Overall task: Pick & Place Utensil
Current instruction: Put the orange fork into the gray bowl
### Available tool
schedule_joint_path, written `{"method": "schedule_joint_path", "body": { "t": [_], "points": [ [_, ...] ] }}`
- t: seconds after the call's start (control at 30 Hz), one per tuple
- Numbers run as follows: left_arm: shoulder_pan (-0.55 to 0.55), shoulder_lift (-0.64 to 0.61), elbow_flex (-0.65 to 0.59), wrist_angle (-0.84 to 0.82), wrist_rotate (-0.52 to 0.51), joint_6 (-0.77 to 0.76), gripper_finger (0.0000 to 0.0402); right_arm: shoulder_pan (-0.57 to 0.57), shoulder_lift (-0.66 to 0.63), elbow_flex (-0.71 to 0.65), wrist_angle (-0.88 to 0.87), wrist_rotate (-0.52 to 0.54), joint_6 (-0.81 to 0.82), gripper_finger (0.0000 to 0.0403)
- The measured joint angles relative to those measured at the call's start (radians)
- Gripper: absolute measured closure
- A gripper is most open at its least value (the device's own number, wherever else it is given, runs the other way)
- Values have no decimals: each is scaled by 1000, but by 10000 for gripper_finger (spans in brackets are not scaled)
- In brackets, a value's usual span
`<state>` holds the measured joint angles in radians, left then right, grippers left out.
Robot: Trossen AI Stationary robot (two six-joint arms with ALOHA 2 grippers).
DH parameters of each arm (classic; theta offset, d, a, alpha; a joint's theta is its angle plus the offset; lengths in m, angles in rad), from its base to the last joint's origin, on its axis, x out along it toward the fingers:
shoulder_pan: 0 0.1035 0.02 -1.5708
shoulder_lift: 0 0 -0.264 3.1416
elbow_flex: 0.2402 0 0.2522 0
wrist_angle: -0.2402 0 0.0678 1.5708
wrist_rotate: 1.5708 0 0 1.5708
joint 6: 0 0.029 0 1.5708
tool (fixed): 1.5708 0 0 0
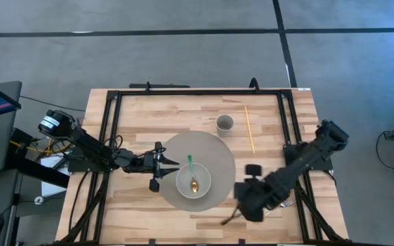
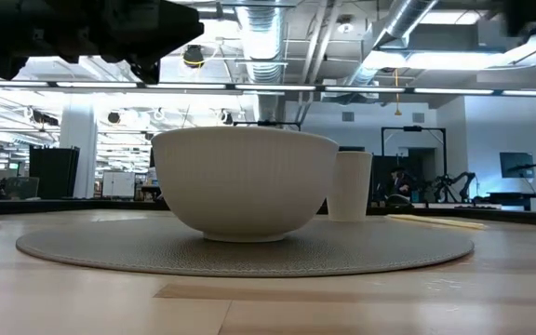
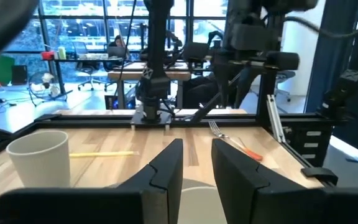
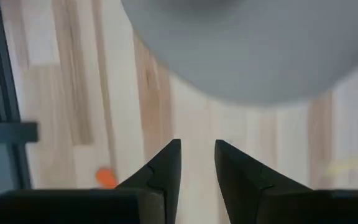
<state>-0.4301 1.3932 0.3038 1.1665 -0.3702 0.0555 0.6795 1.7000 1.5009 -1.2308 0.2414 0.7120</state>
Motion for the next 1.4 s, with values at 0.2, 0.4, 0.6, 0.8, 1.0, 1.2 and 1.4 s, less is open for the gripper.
{"method": "schedule_joint_path", "body": {
  "t": [0.2,0.4,0.6,0.8,1.0,1.2,1.4],
  "points": [
    [0,0,1,1,0,-5,315,184,-136,-222,86,24,355,311],
    [0,0,1,1,0,-7,315,339,-181,-485,399,21,498,311],
    [0,0,1,1,0,-7,315,406,-129,-583,557,-53,513,311],
    [0,0,1,1,0,-8,315,439,-61,-593,485,-95,486,311],
    [0,0,1,1,0,-8,315,438,-20,-593,453,-188,484,311],
    [0,0,1,1,0,-8,315,440,21,-590,446,-237,483,311],
    [0,0,1,1,0,-8,315,411,34,-589,448,-248,483,333]
  ]
}}
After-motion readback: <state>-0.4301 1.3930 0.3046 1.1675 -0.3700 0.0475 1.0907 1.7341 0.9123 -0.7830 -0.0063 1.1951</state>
